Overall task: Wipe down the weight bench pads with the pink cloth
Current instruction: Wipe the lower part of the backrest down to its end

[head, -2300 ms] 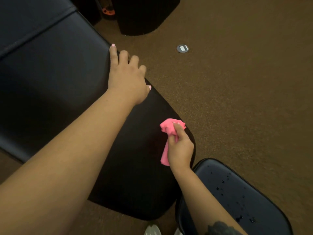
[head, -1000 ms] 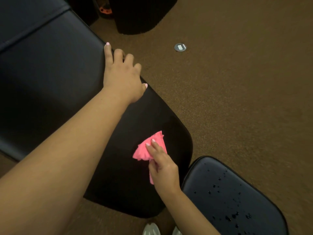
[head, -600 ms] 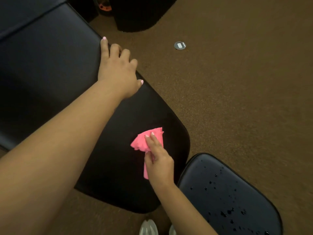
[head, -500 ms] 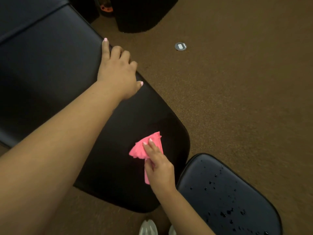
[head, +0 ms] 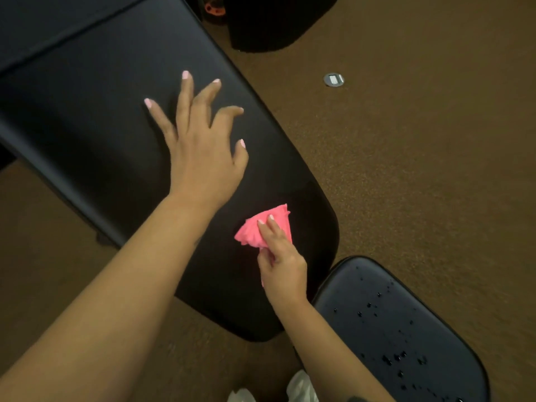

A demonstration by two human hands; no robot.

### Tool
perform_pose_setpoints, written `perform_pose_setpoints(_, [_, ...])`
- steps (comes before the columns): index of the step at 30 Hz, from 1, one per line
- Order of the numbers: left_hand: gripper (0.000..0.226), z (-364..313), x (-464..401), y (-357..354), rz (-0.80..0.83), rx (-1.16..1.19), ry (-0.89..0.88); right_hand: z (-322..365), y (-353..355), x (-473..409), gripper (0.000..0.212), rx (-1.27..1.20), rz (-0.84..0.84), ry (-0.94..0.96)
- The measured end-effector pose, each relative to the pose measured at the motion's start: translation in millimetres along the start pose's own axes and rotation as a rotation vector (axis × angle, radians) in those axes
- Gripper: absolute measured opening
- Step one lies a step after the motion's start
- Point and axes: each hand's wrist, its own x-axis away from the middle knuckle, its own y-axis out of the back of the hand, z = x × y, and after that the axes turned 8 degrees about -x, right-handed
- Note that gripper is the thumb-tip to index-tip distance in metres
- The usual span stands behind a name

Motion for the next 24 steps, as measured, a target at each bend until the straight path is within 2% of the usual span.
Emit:
perform_pose_setpoints(2, [0.035, 2.4, 17.7, -0.6, -0.009, 0.007, 0.032, -10.4, 4.4, 11.8, 0.057, 0.028, 0.036, 0.0])
perform_pose_setpoints(4, [0.035, 3.5, 32.8, -0.8, -0.003, 0.006, 0.047, -17.1, 11.2, 14.5, 0.055, 0.011, 0.035, -0.094])
perform_pose_setpoints(9, [0.043, 14.3, 55.2, 0.9, 0.001, -0.038, 0.102, -5.8, 6.1, -7.0, 0.048, -0.049, -0.115, -0.224])
perform_pose_setpoints(12, [0.048, 21.3, 70.2, 4.5, -0.006, -0.055, 0.159, 6.4, -8.4, -2.4, 0.048, -0.054, -0.129, -0.178])
perform_pose_setpoints(17, [0.057, 31.3, 95.4, 8.3, -0.018, -0.062, 0.228, 5.1, -12.8, 30.3, 0.052, 0.006, 0.017, -0.083])
perform_pose_setpoints(19, [0.064, 34.1, 101.8, 6.6, -0.026, -0.07, 0.257, -4.1, -7.4, 36.4, 0.051, 0.011, 0.019, -0.143])
perform_pose_setpoints(22, [0.074, 35.6, 110.5, 4.3, -0.039, -0.067, 0.295, -12.7, -0.2, 30.4, 0.048, -0.062, -0.084, -0.318])
perform_pose_setpoints(24, [0.08, 35.9, 116.7, 1.3, -0.036, -0.059, 0.314, -7.6, -1.7, 21.0, 0.047, -0.083, -0.13, -0.359])
